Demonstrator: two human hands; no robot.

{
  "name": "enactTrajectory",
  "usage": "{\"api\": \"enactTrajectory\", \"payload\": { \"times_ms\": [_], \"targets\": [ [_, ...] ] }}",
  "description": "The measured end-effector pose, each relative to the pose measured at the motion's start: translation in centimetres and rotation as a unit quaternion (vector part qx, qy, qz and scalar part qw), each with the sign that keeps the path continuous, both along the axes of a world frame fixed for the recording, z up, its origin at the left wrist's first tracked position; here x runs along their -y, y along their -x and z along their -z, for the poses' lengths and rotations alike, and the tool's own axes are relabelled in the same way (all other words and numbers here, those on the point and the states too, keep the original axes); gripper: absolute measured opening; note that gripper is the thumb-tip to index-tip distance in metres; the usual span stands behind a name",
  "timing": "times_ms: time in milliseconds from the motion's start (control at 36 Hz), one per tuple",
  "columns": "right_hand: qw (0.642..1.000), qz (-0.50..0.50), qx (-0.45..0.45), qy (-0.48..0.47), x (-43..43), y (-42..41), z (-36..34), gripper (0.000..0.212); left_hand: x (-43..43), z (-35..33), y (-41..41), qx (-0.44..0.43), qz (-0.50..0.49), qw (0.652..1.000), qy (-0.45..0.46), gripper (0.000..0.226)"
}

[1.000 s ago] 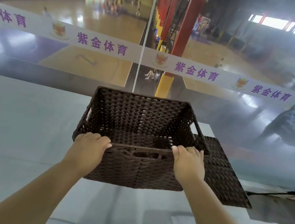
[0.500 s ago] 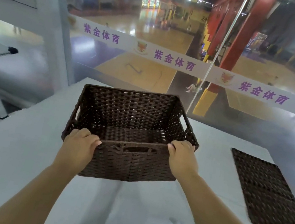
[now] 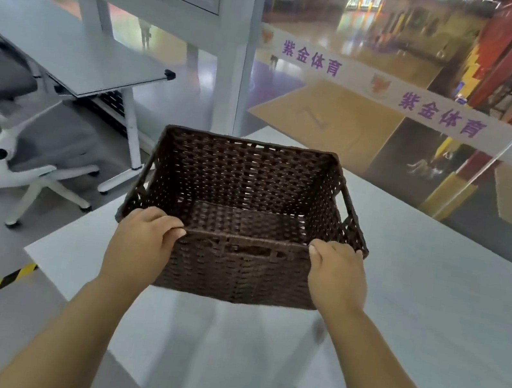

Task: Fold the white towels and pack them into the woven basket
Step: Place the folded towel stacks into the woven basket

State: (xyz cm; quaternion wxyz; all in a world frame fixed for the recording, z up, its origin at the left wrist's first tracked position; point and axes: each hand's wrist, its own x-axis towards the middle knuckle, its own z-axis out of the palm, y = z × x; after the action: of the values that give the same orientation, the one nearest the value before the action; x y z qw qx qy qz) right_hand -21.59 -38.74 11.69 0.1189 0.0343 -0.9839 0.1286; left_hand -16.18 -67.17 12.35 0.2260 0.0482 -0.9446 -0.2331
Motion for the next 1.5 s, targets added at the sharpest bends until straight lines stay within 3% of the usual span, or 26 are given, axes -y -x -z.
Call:
{"api": "enactTrajectory", "payload": {
  "times_ms": [167,389,528,611,694,778,889,1056,1194,1361,1500],
  "targets": [
    [0.999,-0.028,-0.011,-0.035,2.0,-1.5,-0.6,0.032,2.5,0.0,-1.7,-0.013,0.007,1.000,-0.001,0.011],
    [0.993,0.008,-0.078,0.086,0.9,-5.8,-1.5,0.014,0.5,-0.7,-3.9,-0.046,0.119,0.992,-0.002,0.013],
    [0.991,0.049,0.019,0.126,-1.9,-10.0,1.8,0.015,-2.9,1.5,-4.5,0.052,0.222,0.973,-0.014,0.015],
    [0.982,0.077,0.122,0.123,-4.2,-12.6,4.3,0.015,-5.4,4.0,-4.7,0.128,0.264,0.956,-0.026,0.018],
    [0.957,0.119,0.246,0.098,-7.1,-14.8,6.8,0.017,-8.2,6.9,-4.7,0.216,0.290,0.932,-0.014,0.020],
    [0.932,0.168,0.312,0.078,-10.1,-16.7,9.0,0.027,-11.2,9.5,-4.8,0.296,0.316,0.901,0.006,0.019],
    [0.911,0.227,0.330,0.094,-13.3,-18.2,11.4,0.043,-15.3,12.6,-5.0,0.354,0.320,0.879,-0.006,0.033],
    [0.902,0.269,0.327,0.087,-15.0,-18.2,13.8,0.054,-21.1,15.1,-5.5,0.348,0.359,0.865,-0.037,0.042],
    [0.882,0.291,0.332,0.166,-15.4,-17.9,15.3,0.062,-22.9,17.1,-6.1,0.386,0.387,0.836,0.043,0.049],
    [0.889,0.226,0.344,0.200,-15.7,-18.4,16.0,0.068,-21.4,17.9,-7.7,0.358,0.340,0.867,0.062,0.045],
    [0.887,0.197,0.344,0.236,-14.5,-19.4,16.2,0.074,-19.7,17.1,-9.6,0.283,0.285,0.905,0.138,0.033]
  ]
}}
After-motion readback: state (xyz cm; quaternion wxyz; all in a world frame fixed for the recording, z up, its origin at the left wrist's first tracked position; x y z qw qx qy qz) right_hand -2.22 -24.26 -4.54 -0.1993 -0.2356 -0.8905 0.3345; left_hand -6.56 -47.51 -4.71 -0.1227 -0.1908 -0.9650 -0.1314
